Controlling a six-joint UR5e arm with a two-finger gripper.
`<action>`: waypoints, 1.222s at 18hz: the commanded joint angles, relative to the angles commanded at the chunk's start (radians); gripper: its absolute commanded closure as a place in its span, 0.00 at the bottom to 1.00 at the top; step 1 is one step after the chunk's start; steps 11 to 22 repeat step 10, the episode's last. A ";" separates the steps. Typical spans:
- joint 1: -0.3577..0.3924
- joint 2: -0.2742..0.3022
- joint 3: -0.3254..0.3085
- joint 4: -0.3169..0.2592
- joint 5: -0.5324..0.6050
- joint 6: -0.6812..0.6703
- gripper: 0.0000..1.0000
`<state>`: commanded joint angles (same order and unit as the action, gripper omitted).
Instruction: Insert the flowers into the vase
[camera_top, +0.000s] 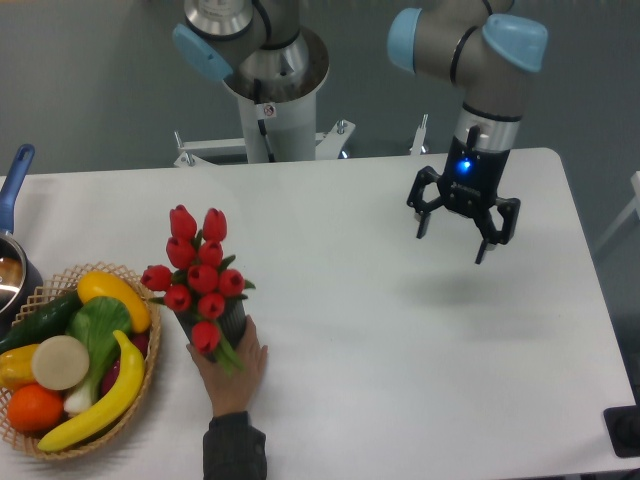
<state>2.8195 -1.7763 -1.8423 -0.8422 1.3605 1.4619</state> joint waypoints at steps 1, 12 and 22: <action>0.000 -0.006 -0.005 0.000 0.009 0.003 0.00; -0.054 -0.044 -0.034 0.005 0.150 -0.002 0.00; -0.054 -0.044 -0.034 0.005 0.150 -0.002 0.00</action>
